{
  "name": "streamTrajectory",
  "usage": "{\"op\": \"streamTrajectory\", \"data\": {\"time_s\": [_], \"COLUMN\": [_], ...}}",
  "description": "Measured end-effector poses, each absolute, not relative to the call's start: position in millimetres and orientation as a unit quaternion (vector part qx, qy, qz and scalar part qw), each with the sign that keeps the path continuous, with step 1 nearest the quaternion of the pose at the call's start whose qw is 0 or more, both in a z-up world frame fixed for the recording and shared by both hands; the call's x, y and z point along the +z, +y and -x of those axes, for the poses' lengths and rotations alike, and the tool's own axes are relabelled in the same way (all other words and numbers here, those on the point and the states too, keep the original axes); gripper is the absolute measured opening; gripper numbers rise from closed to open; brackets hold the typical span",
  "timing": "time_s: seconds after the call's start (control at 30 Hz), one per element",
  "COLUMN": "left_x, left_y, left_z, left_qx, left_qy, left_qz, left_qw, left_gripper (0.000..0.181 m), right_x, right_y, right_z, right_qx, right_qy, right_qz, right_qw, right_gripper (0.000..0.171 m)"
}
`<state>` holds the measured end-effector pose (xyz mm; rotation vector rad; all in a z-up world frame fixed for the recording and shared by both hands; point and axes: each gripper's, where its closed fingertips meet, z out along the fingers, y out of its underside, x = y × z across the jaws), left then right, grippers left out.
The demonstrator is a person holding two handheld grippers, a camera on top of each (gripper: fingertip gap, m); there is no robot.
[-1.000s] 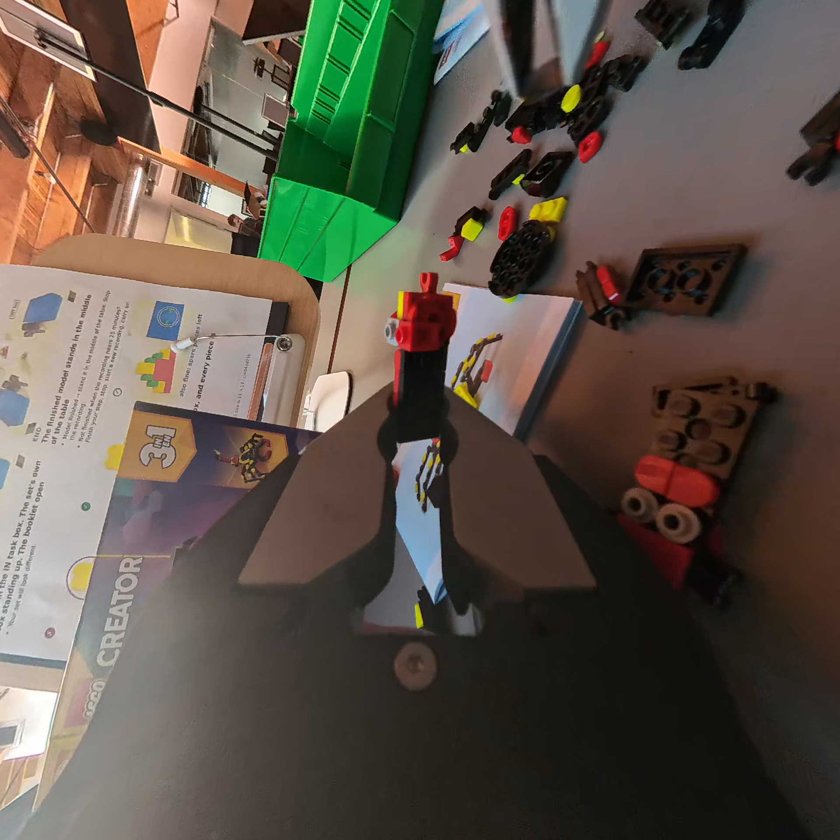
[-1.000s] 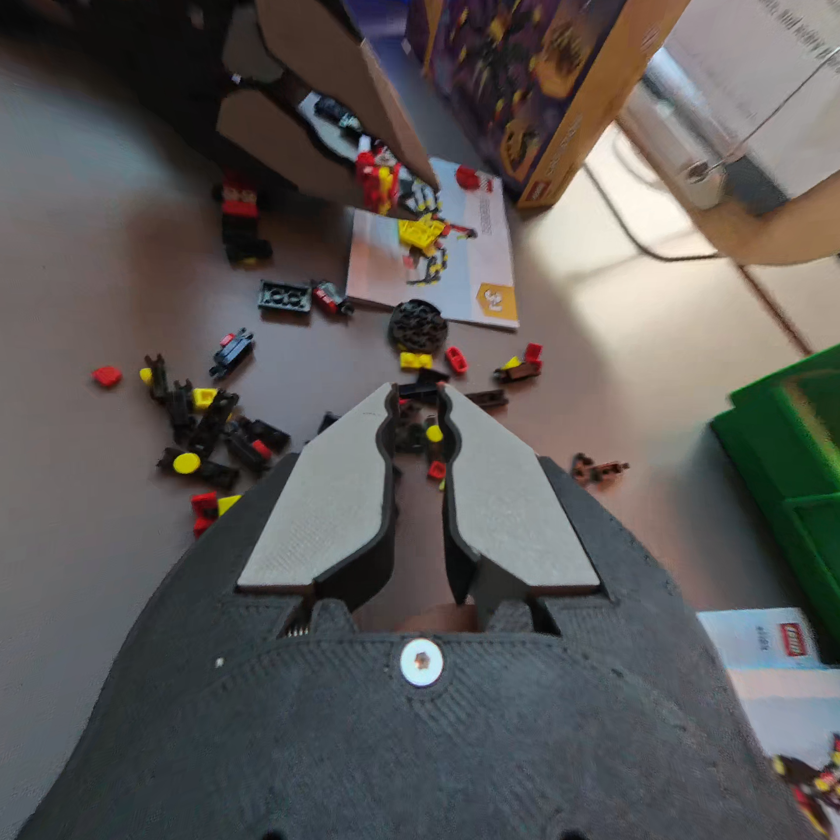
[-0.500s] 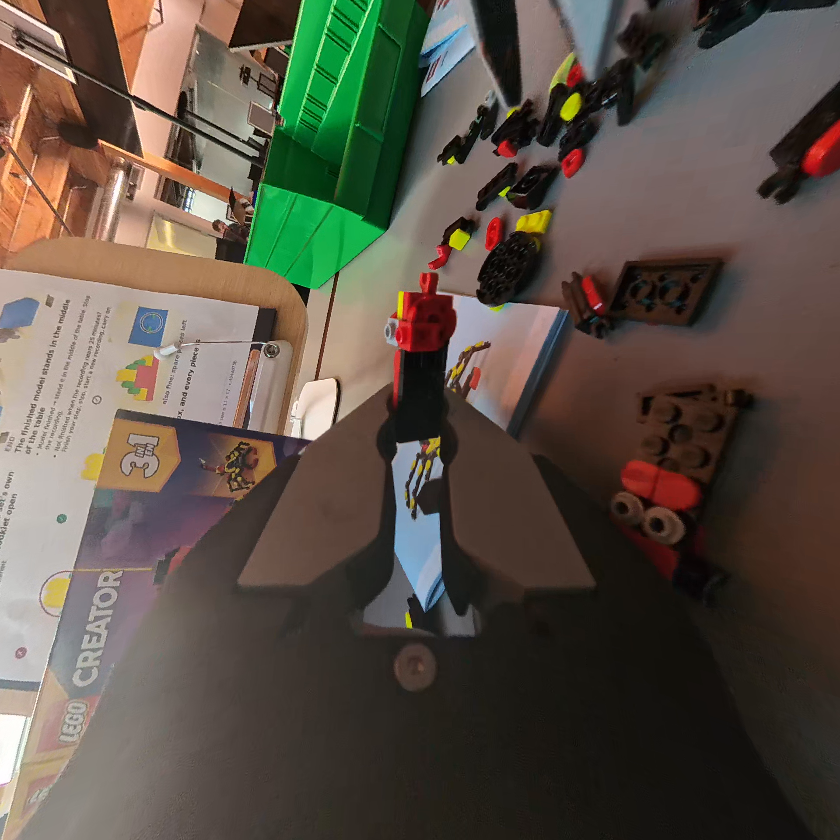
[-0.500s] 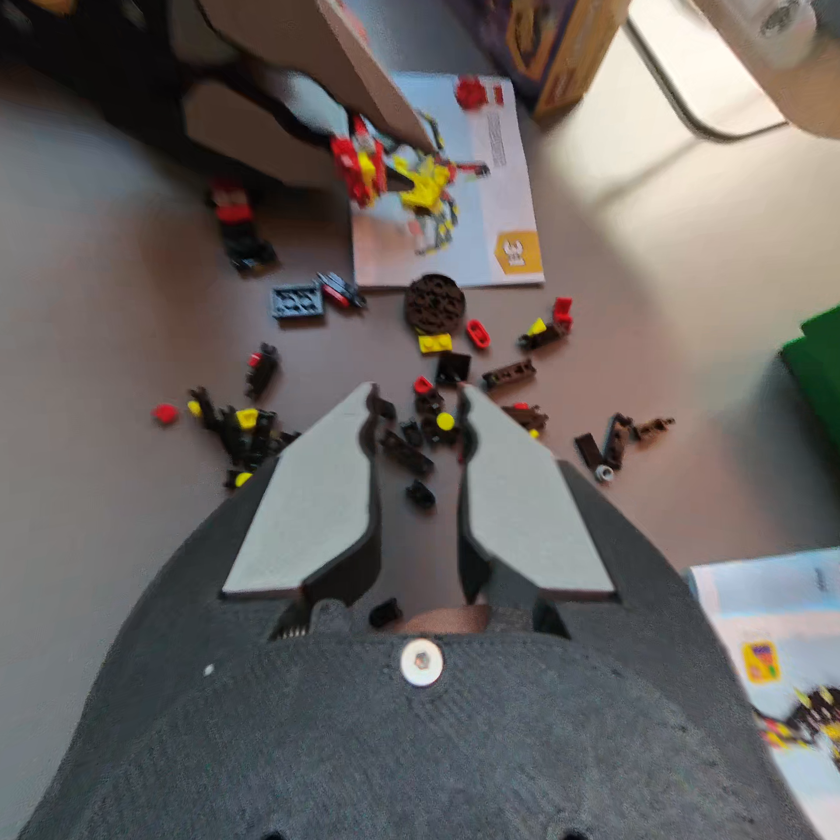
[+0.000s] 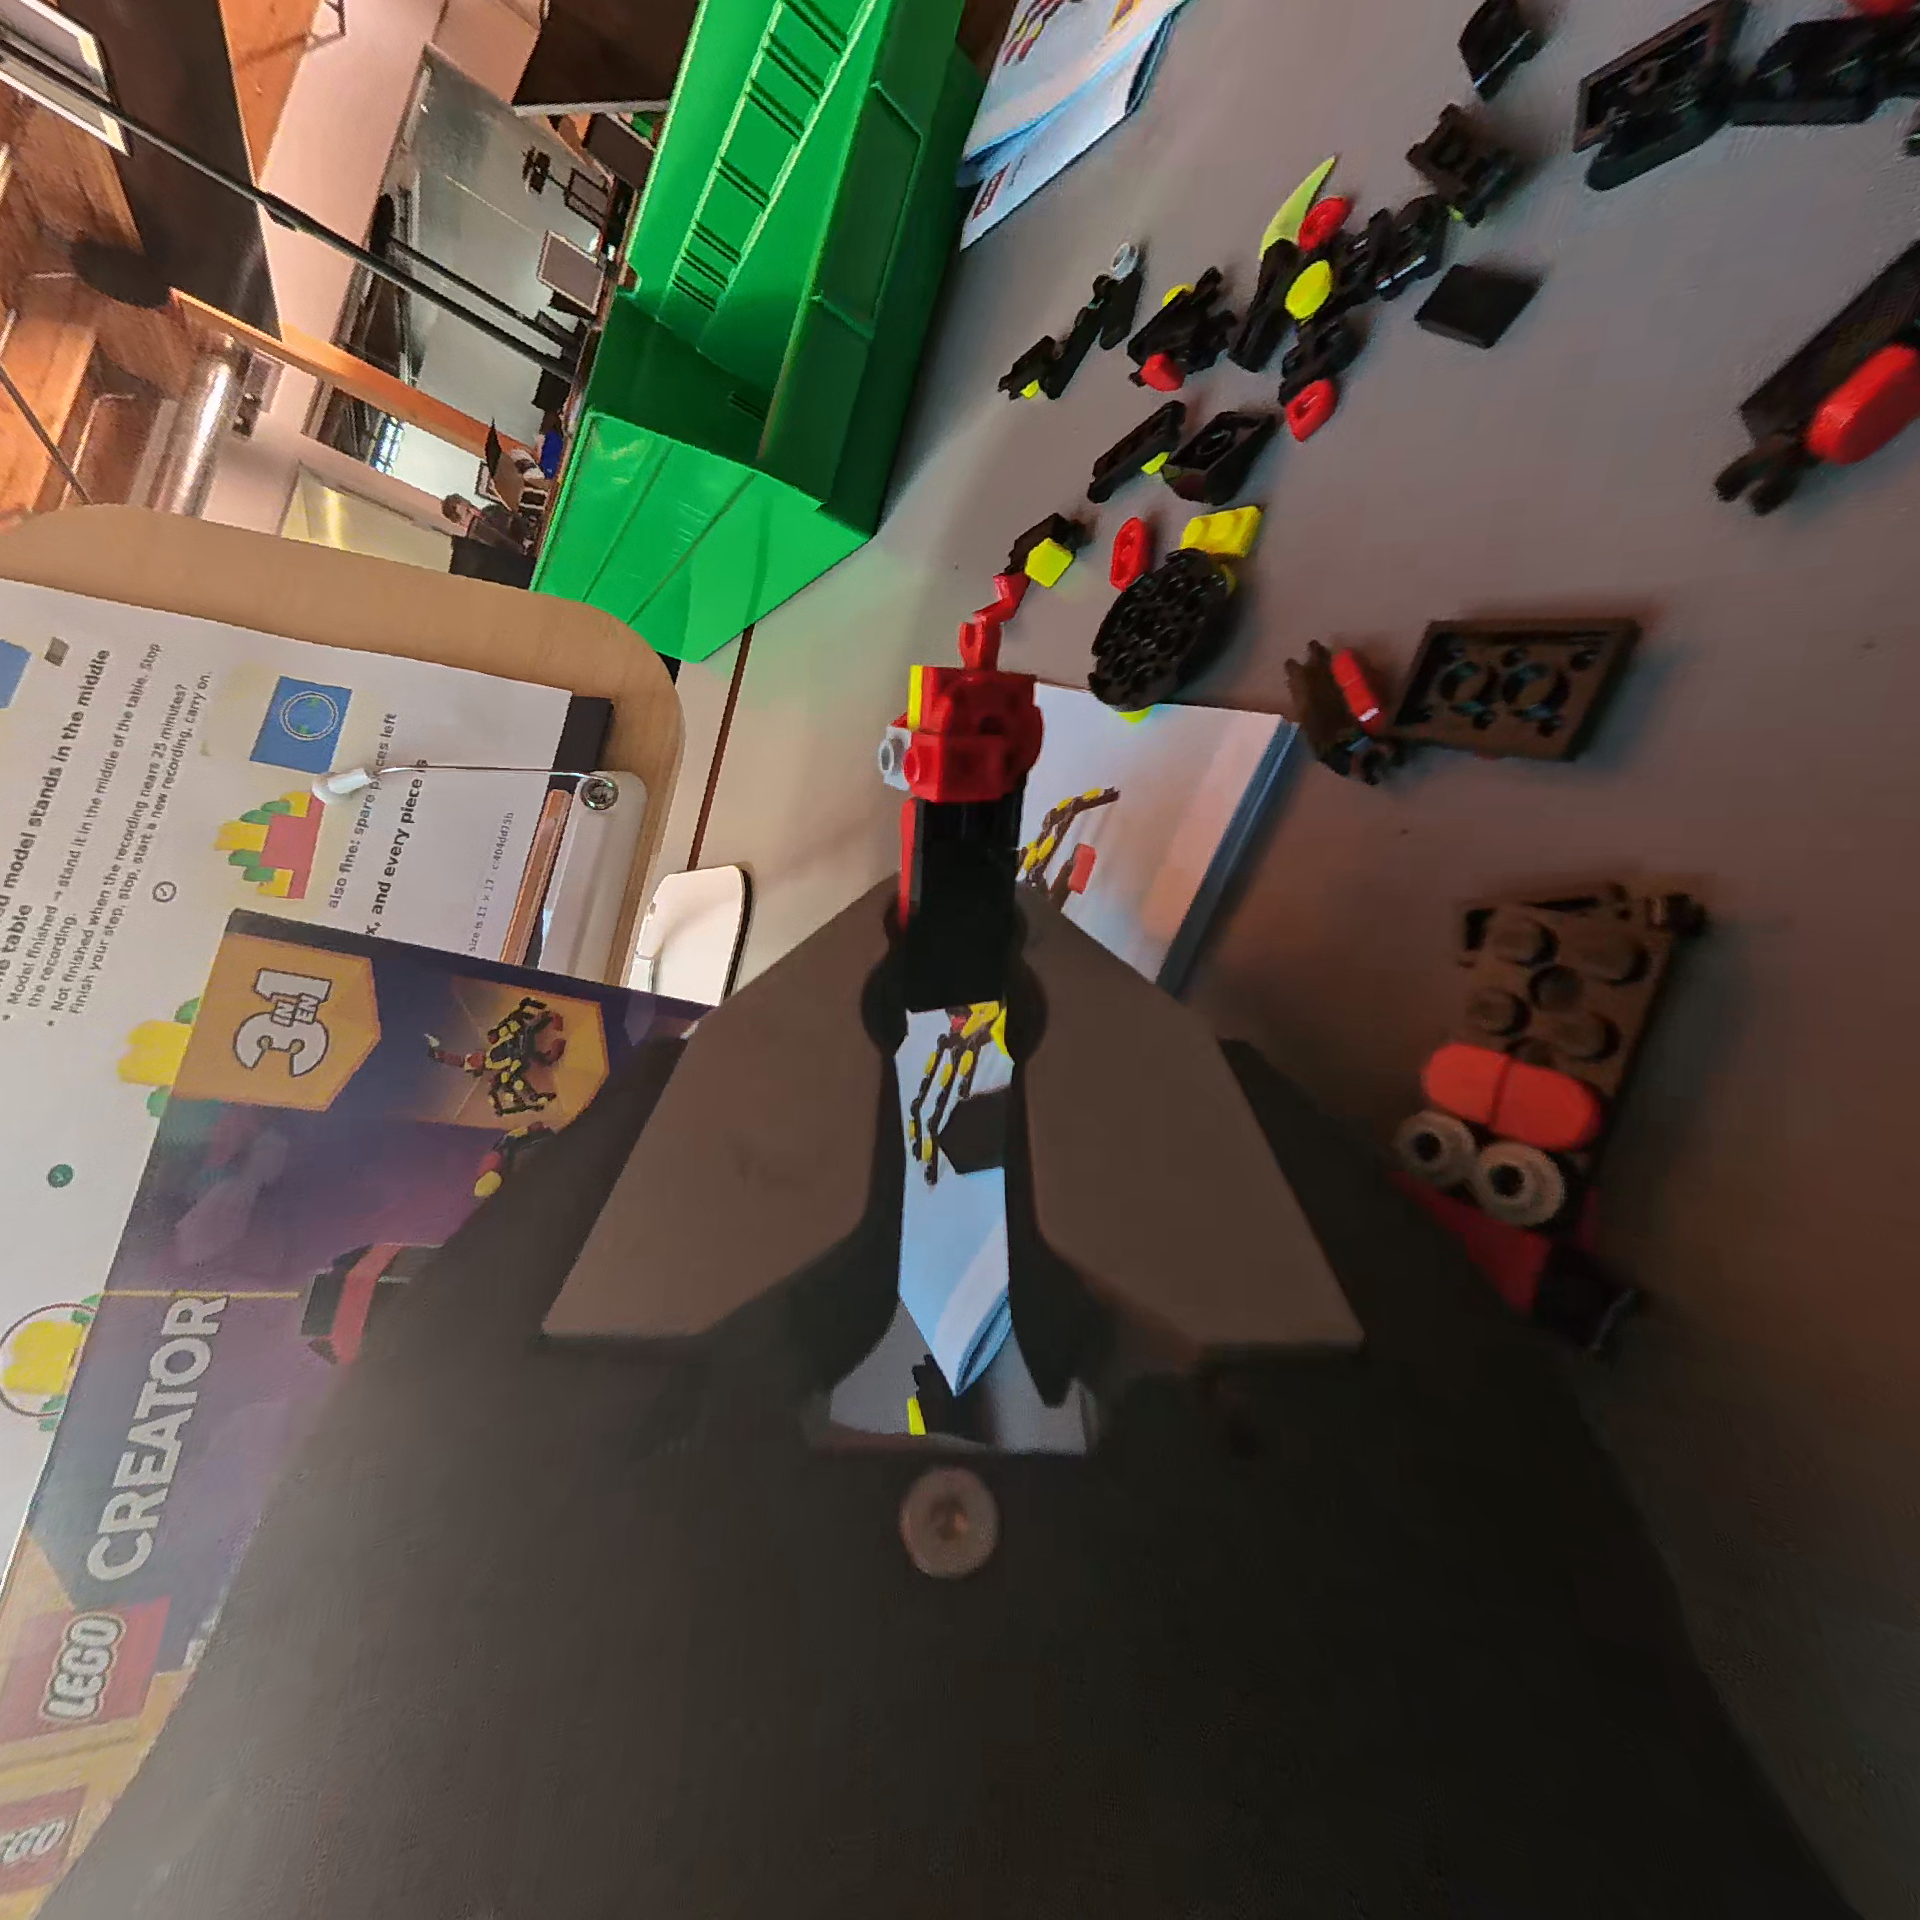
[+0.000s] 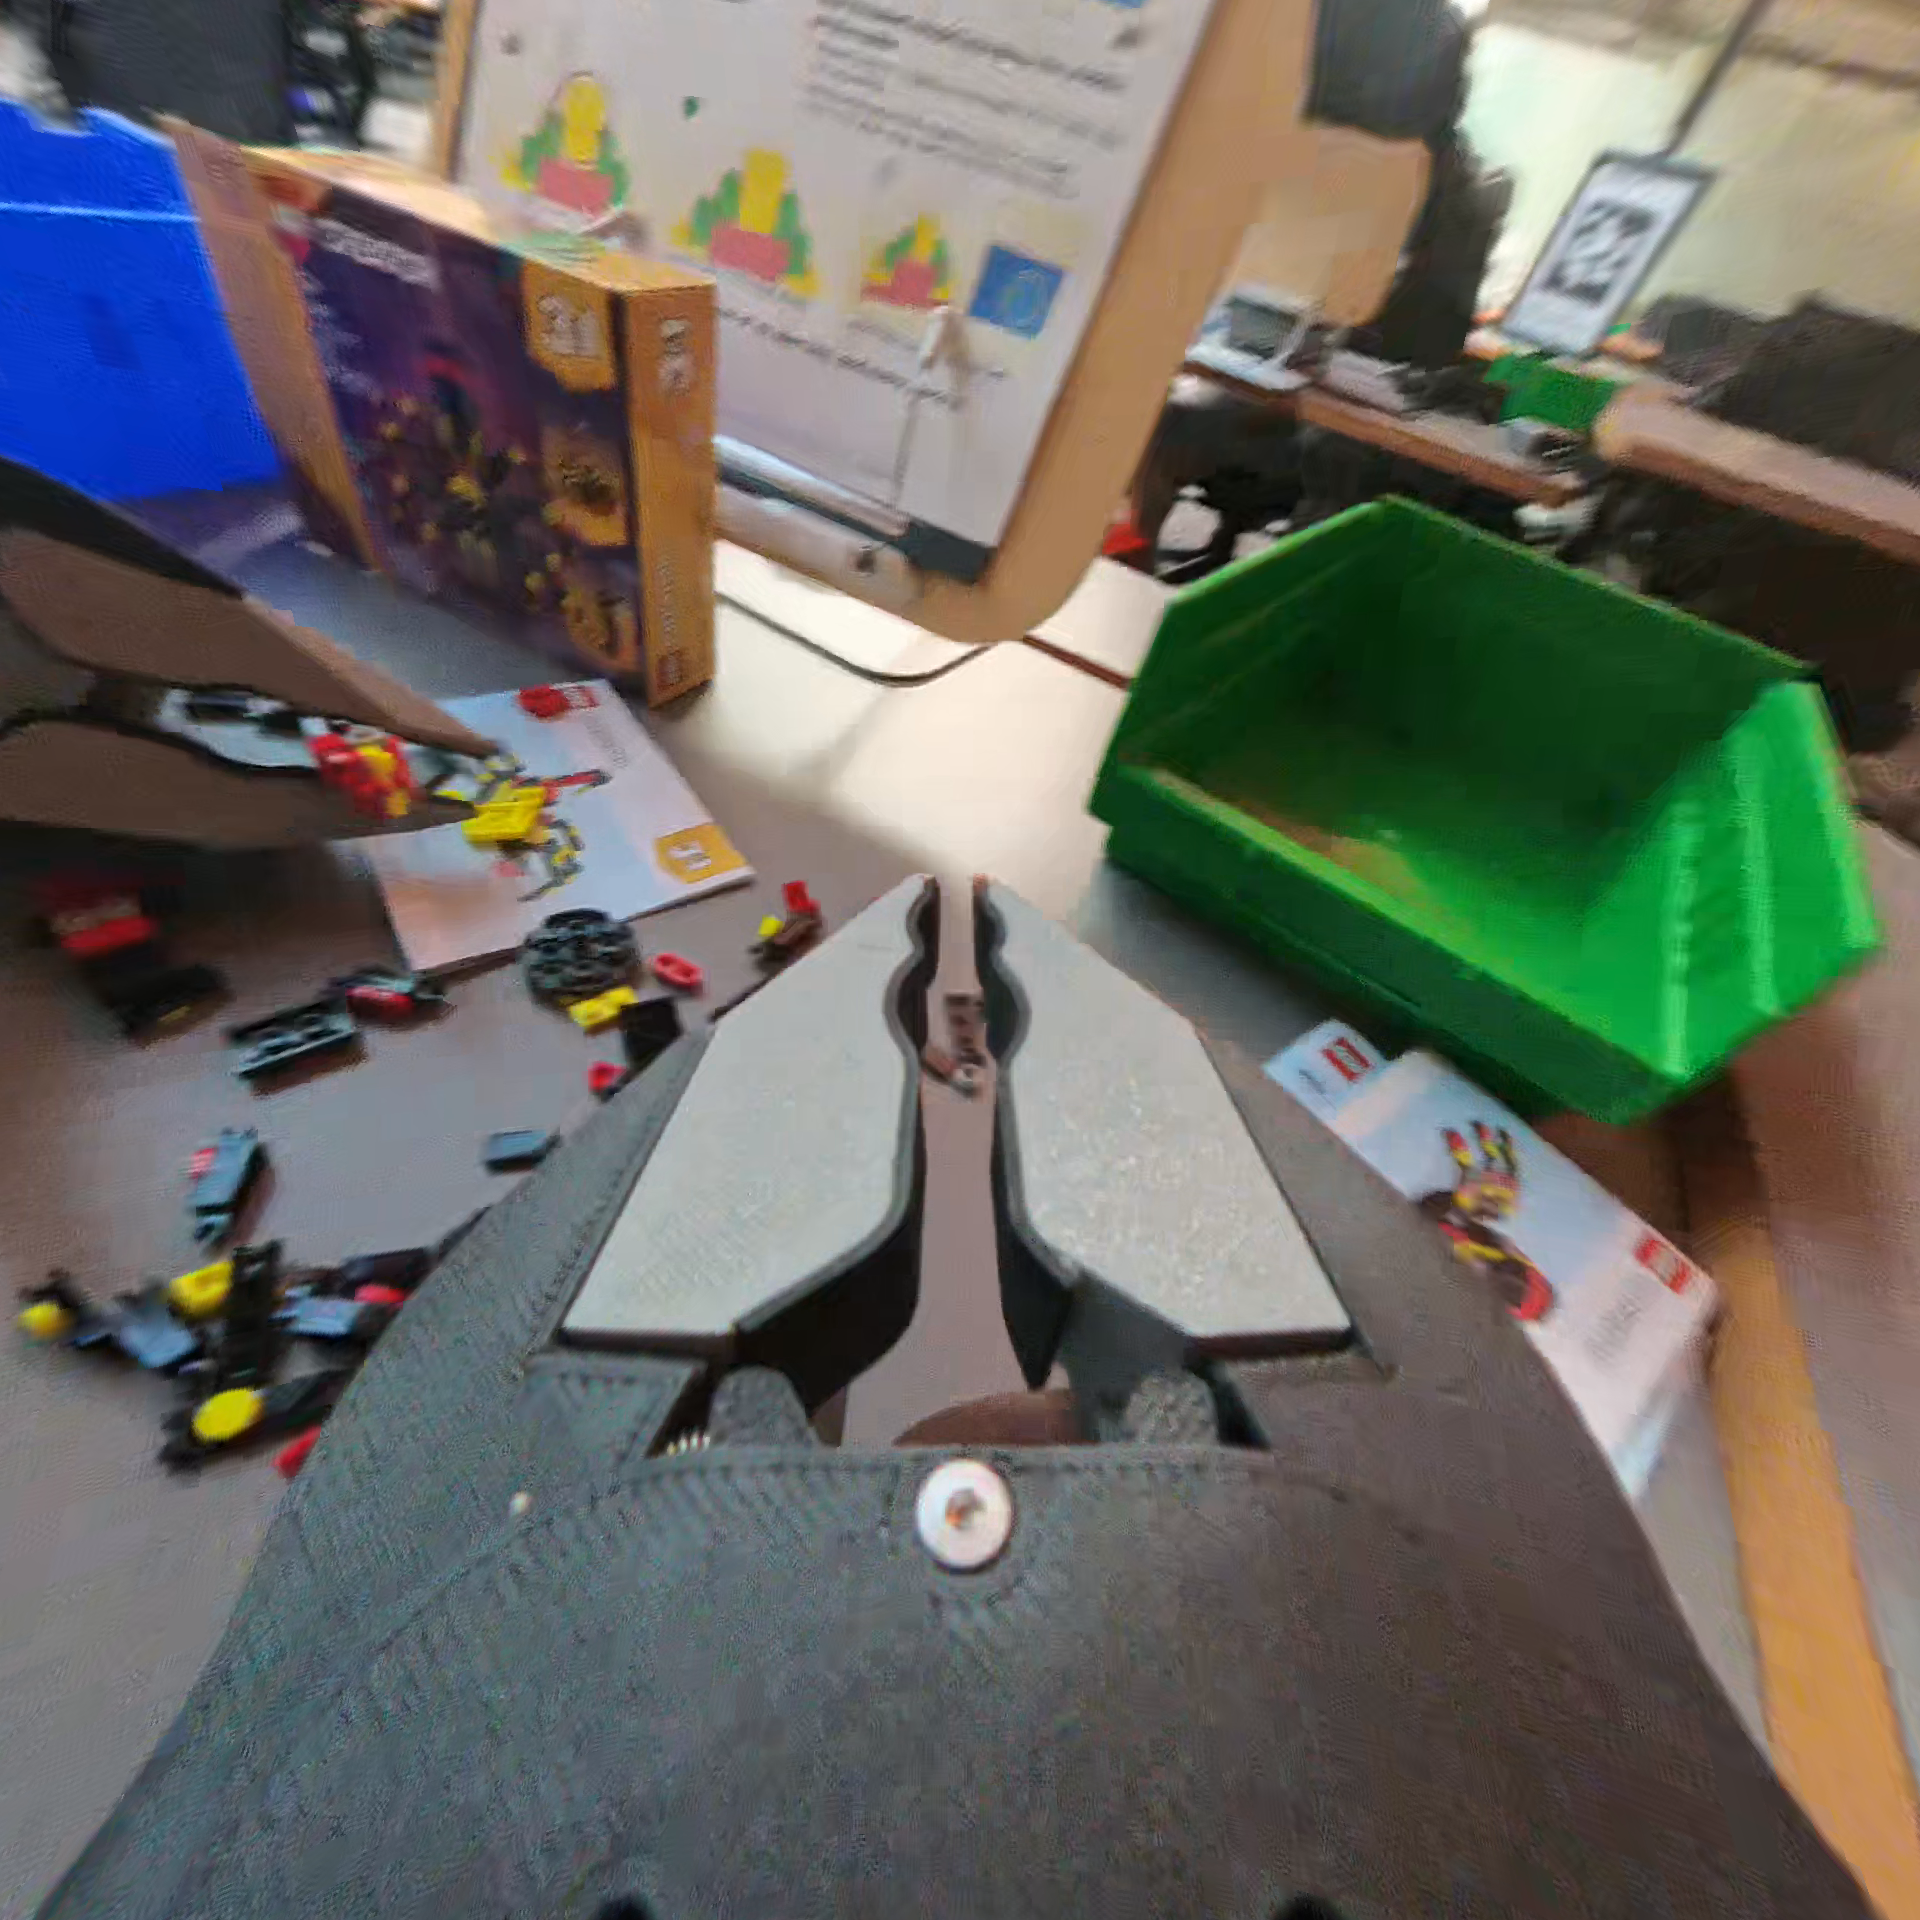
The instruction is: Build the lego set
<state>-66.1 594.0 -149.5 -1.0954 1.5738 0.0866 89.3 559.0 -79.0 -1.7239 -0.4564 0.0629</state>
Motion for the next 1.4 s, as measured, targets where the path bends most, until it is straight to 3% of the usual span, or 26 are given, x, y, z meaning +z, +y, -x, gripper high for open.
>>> {"op": "streamTrajectory", "data": {"time_s": [0.03, 0.17, 0.4, 0.9, 1.4], "left_x": [-149.5, -148.6, -146.1, -148.2, -108.2], "left_y": [594.2, 595.9, 600.0, 596.0, 583.7], "left_z": [66.2, 67.3, 73.1, 68.7, 68.5], "left_qx": [0.037, 0.046, 0.070, 0.037, -0.025], "left_qy": [0.671, 0.667, 0.659, 0.665, 0.653], "left_qz": [0.468, 0.468, 0.467, 0.473, 0.484], "left_qw": [0.574, 0.578, 0.586, 0.577, 0.582], "left_gripper": [0.012, 0.012, 0.011, 0.011, 0.011], "right_x": [-79.0, -71.1, -93.2, -86.2, -96.7], "right_y": [555.5, 528.0, 535.5, 596.2, 638.5], "right_z": [-110.2, -138.8, -116.4, -103.4, -58.7], "right_qx": [-0.032, -0.236, -0.265, -0.237, -0.149], "right_qy": [-0.180, -0.219, -0.280, -0.300, -0.398], "right_qz": [0.741, 0.637, 0.654, 0.633, 0.606], "right_qw": [0.646, 0.700, 0.651, 0.673, 0.672], "right_gripper": [0.002, 0.000, 0.000, 0.000, 0.000]}}
